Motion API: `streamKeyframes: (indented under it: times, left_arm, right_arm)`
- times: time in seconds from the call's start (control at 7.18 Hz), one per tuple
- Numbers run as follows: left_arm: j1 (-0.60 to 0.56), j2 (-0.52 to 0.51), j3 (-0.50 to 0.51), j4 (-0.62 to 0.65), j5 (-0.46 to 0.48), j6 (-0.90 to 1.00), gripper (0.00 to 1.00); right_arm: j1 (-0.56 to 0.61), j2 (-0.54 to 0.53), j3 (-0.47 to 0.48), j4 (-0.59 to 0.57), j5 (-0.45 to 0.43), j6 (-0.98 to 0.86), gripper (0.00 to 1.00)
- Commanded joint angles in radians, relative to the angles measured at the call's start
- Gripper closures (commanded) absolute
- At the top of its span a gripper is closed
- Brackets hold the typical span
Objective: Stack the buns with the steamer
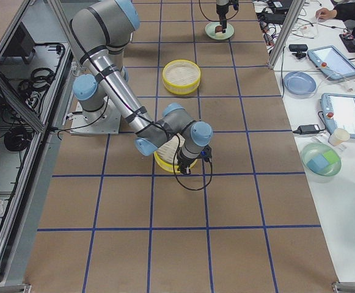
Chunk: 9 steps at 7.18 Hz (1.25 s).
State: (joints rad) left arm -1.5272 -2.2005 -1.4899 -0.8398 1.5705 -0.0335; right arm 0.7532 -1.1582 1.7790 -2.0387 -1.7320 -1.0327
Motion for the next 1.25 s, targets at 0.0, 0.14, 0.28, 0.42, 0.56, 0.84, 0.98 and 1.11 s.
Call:
streamKeyframes:
  times: [0.0,0.14,0.28,0.42,0.56,0.84,0.98,1.11]
  left_arm:
    - [0.01,-0.038,-0.007,0.019,-0.044,-0.006,0.02]
    - [0.01,-0.028,-0.013,0.019,-0.047,-0.035,0.02]
    - [0.01,-0.016,-0.013,0.018,-0.049,-0.049,0.02]
    - [0.01,-0.012,-0.013,0.016,-0.05,-0.049,0.03]
    - [0.01,-0.008,-0.012,0.016,-0.049,-0.046,0.08]
    - [0.01,-0.016,-0.013,0.016,-0.049,-0.049,0.15]
    - [0.01,-0.021,-0.018,0.016,-0.05,-0.048,0.15]
    - [0.01,-0.019,-0.018,0.016,-0.049,-0.046,0.16]
  right_arm:
    - [0.003,-0.027,-0.012,0.027,0.005,0.01,0.89]
    - [0.011,-0.078,-0.026,0.044,0.008,0.019,0.93]
    - [0.02,-0.127,-0.039,0.099,0.014,0.023,0.93]
    - [0.058,-0.159,-0.073,0.107,0.017,0.028,0.94]
    - [0.102,-0.191,-0.129,0.168,0.018,0.03,0.96]
    - [0.194,-0.21,-0.258,0.306,0.006,0.12,0.96]
    - [0.224,-0.227,-0.277,0.328,0.003,0.144,0.96]
    - [0.25,-0.273,-0.274,0.377,0.005,0.217,0.96]
